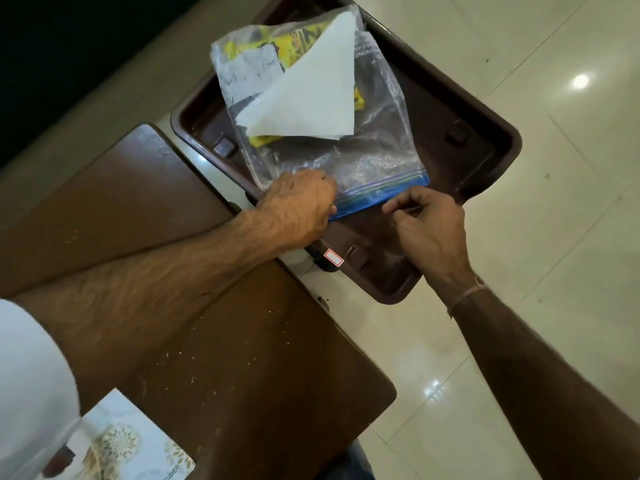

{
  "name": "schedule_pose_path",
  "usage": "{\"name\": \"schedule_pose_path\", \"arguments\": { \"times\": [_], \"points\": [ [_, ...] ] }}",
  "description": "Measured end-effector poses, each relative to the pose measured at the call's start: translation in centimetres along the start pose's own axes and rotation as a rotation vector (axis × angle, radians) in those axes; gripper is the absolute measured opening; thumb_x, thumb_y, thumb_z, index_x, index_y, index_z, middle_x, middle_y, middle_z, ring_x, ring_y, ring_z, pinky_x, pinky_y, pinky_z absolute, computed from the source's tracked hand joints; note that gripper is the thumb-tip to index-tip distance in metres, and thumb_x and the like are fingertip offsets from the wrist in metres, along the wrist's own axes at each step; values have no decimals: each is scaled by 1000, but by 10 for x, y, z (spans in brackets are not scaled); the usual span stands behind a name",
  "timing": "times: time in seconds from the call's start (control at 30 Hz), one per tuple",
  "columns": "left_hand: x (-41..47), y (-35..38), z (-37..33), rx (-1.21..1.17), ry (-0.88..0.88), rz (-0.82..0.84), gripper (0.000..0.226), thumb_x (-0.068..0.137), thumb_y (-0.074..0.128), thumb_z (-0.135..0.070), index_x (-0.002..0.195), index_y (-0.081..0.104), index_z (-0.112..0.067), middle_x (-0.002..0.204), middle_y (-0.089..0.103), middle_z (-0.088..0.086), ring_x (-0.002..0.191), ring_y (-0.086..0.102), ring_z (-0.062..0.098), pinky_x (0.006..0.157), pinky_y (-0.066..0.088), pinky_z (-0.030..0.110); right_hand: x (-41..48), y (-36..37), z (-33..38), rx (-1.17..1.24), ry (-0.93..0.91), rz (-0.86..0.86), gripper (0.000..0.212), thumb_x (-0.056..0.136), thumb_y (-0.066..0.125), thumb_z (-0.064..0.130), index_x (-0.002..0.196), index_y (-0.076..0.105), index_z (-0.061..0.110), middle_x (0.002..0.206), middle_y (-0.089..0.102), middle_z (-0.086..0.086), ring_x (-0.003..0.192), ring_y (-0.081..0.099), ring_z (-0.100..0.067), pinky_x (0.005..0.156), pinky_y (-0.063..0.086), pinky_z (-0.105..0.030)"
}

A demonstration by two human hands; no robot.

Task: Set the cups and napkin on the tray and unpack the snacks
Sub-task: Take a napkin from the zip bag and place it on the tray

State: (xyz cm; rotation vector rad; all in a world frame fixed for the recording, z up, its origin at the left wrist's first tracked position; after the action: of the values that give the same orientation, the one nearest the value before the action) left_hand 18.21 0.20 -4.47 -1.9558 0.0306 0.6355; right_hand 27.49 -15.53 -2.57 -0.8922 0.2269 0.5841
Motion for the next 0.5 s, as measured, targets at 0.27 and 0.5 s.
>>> {"name": "schedule_pose_path", "arguments": {
  "times": [0.27, 0.5],
  "points": [
    [8, 2, -13, -68, -17, -120, 59, 80, 74, -50, 123, 45, -21, 120, 54, 7, 106, 56, 25, 88, 51, 42, -6, 35, 6, 816, 474, -34, 37, 89, 63, -4, 117, 43, 11, 100, 65, -12, 63, 61, -13, 51, 50, -25],
    [17, -10, -22, -249, -156, -223, 23, 95, 54, -27, 106, 69, -15, 106, 62, 9, 97, 61, 27, 77, 51, 38, 4, 37, 21, 899, 428, -45, 36, 87, 57, -13, 116, 53, 8, 103, 68, -10, 93, 64, -21, 78, 50, -33]
  ]
}}
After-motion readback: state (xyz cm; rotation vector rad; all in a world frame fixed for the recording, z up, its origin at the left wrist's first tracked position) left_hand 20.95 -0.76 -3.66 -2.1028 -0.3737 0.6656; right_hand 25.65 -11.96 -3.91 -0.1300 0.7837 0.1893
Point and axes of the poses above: each hand's wrist, its own x-axis towards the middle knuckle, its own y-axis out of the palm, z = x × y, the point moved 4 cm from there along x, towards the middle knuckle
